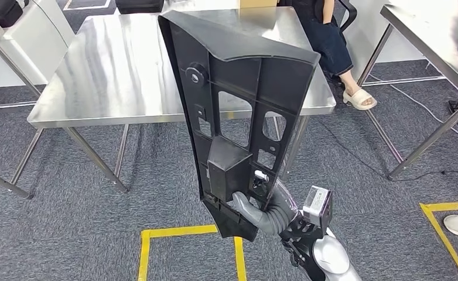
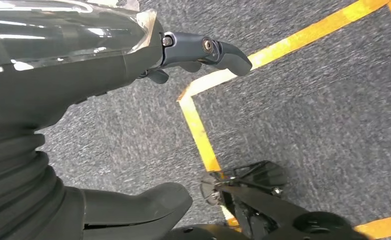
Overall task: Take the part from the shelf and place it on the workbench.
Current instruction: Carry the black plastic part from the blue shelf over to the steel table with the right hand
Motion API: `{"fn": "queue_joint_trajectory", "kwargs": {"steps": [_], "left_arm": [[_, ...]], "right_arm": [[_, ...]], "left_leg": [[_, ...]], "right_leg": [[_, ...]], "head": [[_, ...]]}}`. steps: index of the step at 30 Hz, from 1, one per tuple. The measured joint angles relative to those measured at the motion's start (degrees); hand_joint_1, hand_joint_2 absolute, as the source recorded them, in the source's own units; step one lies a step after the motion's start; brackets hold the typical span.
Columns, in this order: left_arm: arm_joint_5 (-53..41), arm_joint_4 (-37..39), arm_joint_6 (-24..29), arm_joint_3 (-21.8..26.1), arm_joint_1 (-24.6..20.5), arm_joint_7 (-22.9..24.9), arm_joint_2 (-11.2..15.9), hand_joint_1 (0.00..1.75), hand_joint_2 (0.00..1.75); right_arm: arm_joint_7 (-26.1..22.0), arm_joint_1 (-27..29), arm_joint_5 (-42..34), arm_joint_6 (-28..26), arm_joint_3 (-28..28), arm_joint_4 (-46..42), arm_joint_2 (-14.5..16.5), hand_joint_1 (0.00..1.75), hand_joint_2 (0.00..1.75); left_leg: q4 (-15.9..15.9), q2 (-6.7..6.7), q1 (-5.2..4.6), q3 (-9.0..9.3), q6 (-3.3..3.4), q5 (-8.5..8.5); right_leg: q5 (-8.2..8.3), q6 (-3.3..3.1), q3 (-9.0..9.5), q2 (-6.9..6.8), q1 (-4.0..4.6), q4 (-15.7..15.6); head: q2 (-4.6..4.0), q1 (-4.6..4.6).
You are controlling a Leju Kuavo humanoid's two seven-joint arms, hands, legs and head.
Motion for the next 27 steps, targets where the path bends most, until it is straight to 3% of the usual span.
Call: {"fn": "queue_joint_trajectory", "kwargs": {"steps": [1, 3, 6, 8, 10, 12, 13, 14, 15, 16, 17, 19, 21, 23, 25, 27], "left_arm": [[0.0, 0.0, 0.1, 0.0, 0.0, 0.0, 0.0, 0.0, 1.75], [0.0, 0.0, 0.3, 0.0, -0.1, 0.0, 0.0, 0.0, 1.75], [0.0, 0.0, 0.4, 0.0, -0.2, 0.0, 0.0, 0.0, 1.75], [0.0, 0.0, 0.5, 0.0, -0.1, 0.1, 0.0, 0.0, 1.75], [0.0, 0.0, 0.5, 0.0, -0.1, 0.2, 0.0, 0.0, 1.75], [0.0, 0.0, 0.5, 0.0, -0.1, 0.3, 0.0, 0.0, 1.75], [0.0, 0.0, 0.5, 0.0, 0.0, 0.3, -0.1, 0.0, 1.75], [0.0, 0.0, 0.5, 0.0, 0.0, 0.3, -0.1, 0.0, 1.75], [0.0, 0.0, 0.5, 0.0, 0.1, 0.4, -0.1, 0.0, 1.75], [0.1, 0.0, 0.5, 0.0, 0.1, 0.4, -0.1, 0.0, 1.75], [0.1, 0.0, 0.5, 0.0, 0.1, 0.4, -0.2, 0.0, 1.75], [0.2, 0.1, 0.5, 0.0, 0.1, 0.3, -0.2, 0.0, 1.75], [0.3, 0.1, 0.5, 0.0, 0.0, 0.2, -0.2, 0.0, 1.75], [0.3, 0.1, 0.5, 0.0, 0.0, 0.2, -0.2, 0.0, 1.75], [0.3, 0.1, 0.5, 0.0, -0.1, 0.2, -0.2, 0.0, 1.75], [0.3, 0.1, 0.5, 0.0, 0.0, 0.2, -0.2, 0.0, 1.75]], "right_arm": [[0.0, 0.0, 0.0, 0.0, 0.0, 0.0, 0.0, 1.75, 1.75], [0.0, -0.1, 0.0, 0.0, 0.0, 0.0, 0.0, 1.75, 1.75], [0.0, -0.1, 0.0, 0.0, 0.0, 0.0, 0.0, 1.75, 1.75], [0.0, -0.2, 0.0, 0.0, 0.0, 0.0, 0.0, 1.75, 1.75], [0.0, -0.4, 0.0, 0.0, 0.0, 0.0, 0.0, 1.75, 1.75], [0.0, -0.4, 0.0, 0.0, 0.0, 0.1, 0.0, 1.75, 1.75], [0.0, -0.2, 0.0, 0.0, 0.0, 0.1, 0.0, 1.75, 1.75], [0.0, -0.1, 0.0, 0.0, 0.0, 0.2, -0.1, 1.75, 1.75], [0.0, -0.1, 0.0, 0.0, 0.0, 0.2, -0.1, 1.75, 1.75], [0.0, -0.2, 0.0, 0.0, 0.1, 0.2, -0.1, 1.75, 1.75], [0.0, -0.2, 0.0, 0.0, 0.1, 0.2, -0.1, 1.75, 1.75], [0.1, -0.3, 0.0, 0.0, 0.1, 0.3, 0.0, 1.75, 1.75], [0.1, -0.3, 0.0, 0.0, 0.1, 0.3, 0.0, 1.75, 1.75], [0.1, -0.4, 0.0, 0.1, 0.1, 0.3, 0.0, 1.75, 1.75], [0.1, -0.6, 0.0, 0.2, 0.1, 0.3, 0.1, 1.75, 1.75], [0.1, -0.6, 0.0, 0.4, 0.1, 0.3, 0.2, 1.75, 1.75]], "left_leg": [[-4.0, 0.12, -0.03, 1.86, 0.28, 2.12], [-10.0, 0.27, -0.34, 5.04, 0.83, 3.82], [-11.5, 0.06, -0.64, 6.14, 1.71, 3.11], [-12.0, -0.1, -0.41, 7.14, 2.4, 2.92], [-12.4, -0.22, -0.26, 7.95, 2.95, 2.57], [-12.4, -0.42, -0.3, 8.37, 3.21, 1.96], [-12.4, -0.53, -0.32, 8.69, 3.23, 1.6], [-12.4, -0.65, -0.33, 9.17, 3.2, 1.17], [-12.4, -0.78, -0.33, 9.8, 3.11, 0.72], [-12.4, -0.87, -0.33, 10.46, 2.98, 0.23], [-12.3, -0.95, -0.39, 11.17, 2.77, -0.31], [-12.4, -1.01, -0.55, 11.87, 2.18, -1.23], [-12.2, -0.97, -0.63, 12.23, 1.61, -1.65], [-10.2, -0.74, -0.55, 11.69, 1.15, -1.66], [-4.7, -0.4, -0.37, 8.4, 0.57, -2.33], [1.6, -0.21, -0.17, 3.35, 0.0, -4.75]], "right_leg": [[-0.39, 0.19, 0.44, 0.0, 0.01, 0.0], [-1.1, 0.81, 1.0, -0.03, 0.35, -0.1], [-1.16, 1.84, 1.54, -0.17, 0.58, 0.0], [-1.58, 2.13, 0.82, -0.19, 0.54, 2.0], [-3.18, 2.14, -2.63, -0.16, 0.45, 7.8], [-5.22, 2.19, -7.78, -0.15, 0.42, 14.8], [-5.42, 2.38, -9.55, -0.15, 0.42, 16.5], [-4.58, 2.76, -10.35, -0.15, 0.43, 16.1], [-2.66, 3.24, -9.9, -0.15, 0.42, 13.4], [-0.04, 3.7, -8.64, -0.16, 0.43, 9.3], [2.15, 3.74, -7.35, -0.18, 0.49, 5.3], [3.96, 2.59, -5.62, -0.25, 0.77, 0.7], [3.63, 1.11, -4.92, -0.16, 0.87, 0.3], [3.42, 0.26, -3.76, -0.04, 0.53, 0.0], [2.7, -0.52, -2.56, -0.09, 0.29, -0.2], [1.72, -0.82, -1.62, -0.08, 0.3, -0.2]], "head": [[0.0, -0.01], [0.0, 0.01], [0.01, -0.01], [0.01, 0.11], [0.0, 0.33], [0.0, 0.45], [0.0, 0.44], [0.0, 0.47], [0.0, 0.46], [0.0, 0.48], [0.0, 0.48], [0.0, 0.43], [0.0, 0.37], [0.0, 0.31], [0.0, 0.15], [0.0, 0.03]]}}
